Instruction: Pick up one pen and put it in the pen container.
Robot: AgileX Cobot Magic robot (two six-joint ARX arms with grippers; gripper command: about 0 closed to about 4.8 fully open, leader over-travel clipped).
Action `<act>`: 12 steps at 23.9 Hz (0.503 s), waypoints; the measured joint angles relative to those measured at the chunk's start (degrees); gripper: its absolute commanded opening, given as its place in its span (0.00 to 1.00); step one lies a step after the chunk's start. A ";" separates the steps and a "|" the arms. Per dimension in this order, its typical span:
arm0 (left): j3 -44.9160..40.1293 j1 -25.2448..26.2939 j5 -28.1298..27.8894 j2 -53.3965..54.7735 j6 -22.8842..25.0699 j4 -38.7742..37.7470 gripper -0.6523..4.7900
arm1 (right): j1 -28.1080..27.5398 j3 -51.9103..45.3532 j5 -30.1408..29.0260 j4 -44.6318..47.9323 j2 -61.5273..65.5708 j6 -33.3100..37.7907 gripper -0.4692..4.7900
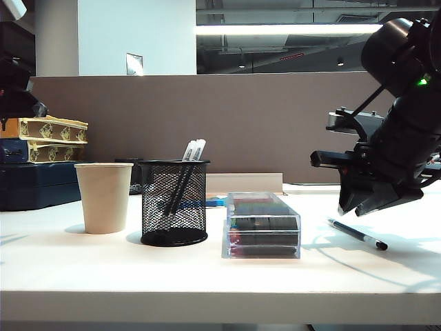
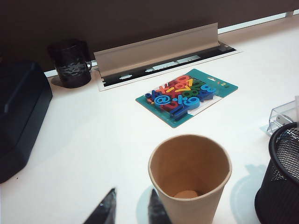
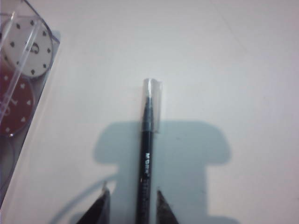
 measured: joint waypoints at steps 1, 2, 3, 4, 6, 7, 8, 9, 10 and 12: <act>0.00 0.00 0.00 0.00 0.00 0.00 0.28 | 0.00 0.00 -0.79 -0.57 0.02 0.00 0.32; 0.00 0.00 0.00 0.00 0.00 0.00 0.28 | 0.00 0.00 -1.01 -0.85 0.02 0.00 0.32; 0.00 0.00 0.00 0.00 -0.02 0.00 0.28 | 0.02 0.00 -1.14 -1.22 0.02 0.00 0.32; 0.00 0.00 0.00 0.00 -0.02 0.00 0.28 | 0.02 0.00 -1.14 -1.44 0.02 0.00 0.32; 0.00 0.00 0.00 0.00 -0.02 0.00 0.28 | 0.02 0.00 -1.14 -1.60 0.02 0.00 0.32; 0.00 0.00 0.00 0.00 -0.02 0.00 0.28 | 0.02 0.00 -1.18 -1.70 0.02 0.00 0.32; 0.00 0.00 0.00 0.00 -0.02 0.00 0.28 | 0.02 0.00 -1.27 -1.81 0.02 0.00 0.32; 0.00 0.00 0.00 0.00 -0.02 0.00 0.28 | 0.02 0.00 -1.33 -1.90 0.02 0.00 0.32; 0.00 0.00 0.00 0.00 -0.02 0.00 0.28 | 0.02 0.00 -1.36 -1.95 0.02 0.00 0.32; 0.00 0.00 0.00 0.00 -0.02 0.00 0.28 | 0.02 0.00 -1.42 -1.99 0.02 0.00 0.32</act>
